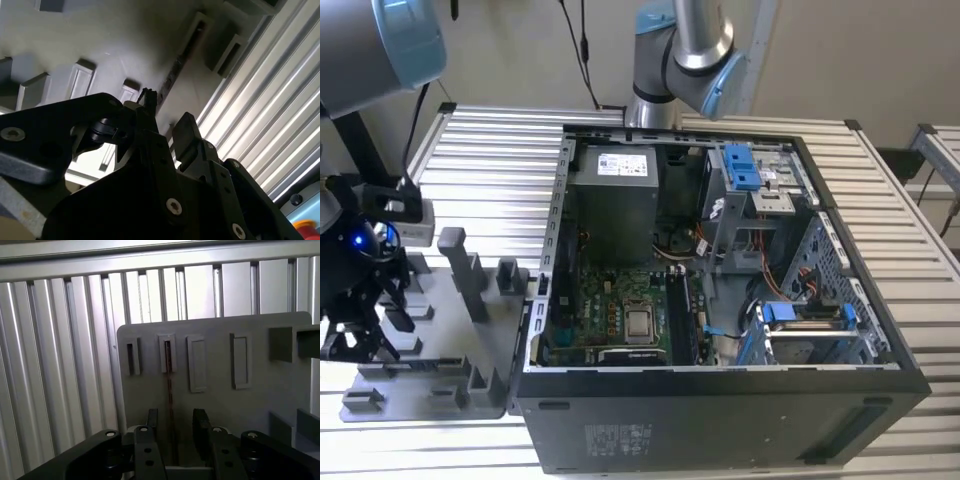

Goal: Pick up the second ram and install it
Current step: 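Pick up the second ram and move it above second insertion slot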

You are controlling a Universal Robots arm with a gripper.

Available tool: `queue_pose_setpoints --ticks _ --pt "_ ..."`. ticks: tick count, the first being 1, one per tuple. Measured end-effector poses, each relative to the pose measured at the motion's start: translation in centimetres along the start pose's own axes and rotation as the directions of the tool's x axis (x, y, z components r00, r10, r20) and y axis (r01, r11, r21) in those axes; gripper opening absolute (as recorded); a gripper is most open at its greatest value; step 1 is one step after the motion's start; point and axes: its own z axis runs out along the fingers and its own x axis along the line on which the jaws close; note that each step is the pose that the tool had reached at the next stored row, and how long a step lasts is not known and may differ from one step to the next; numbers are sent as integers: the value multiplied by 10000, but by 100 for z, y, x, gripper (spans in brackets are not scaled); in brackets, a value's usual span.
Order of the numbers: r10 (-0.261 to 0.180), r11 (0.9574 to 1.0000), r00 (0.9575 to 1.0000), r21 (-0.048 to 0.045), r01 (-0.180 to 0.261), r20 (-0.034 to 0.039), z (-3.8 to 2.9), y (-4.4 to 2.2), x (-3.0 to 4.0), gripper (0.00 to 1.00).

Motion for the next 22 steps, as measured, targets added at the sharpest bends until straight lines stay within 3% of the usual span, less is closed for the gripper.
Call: queue_pose_setpoints --ticks 22 --pt "-376 9993 9993 2 376 12 277 39 14 42"
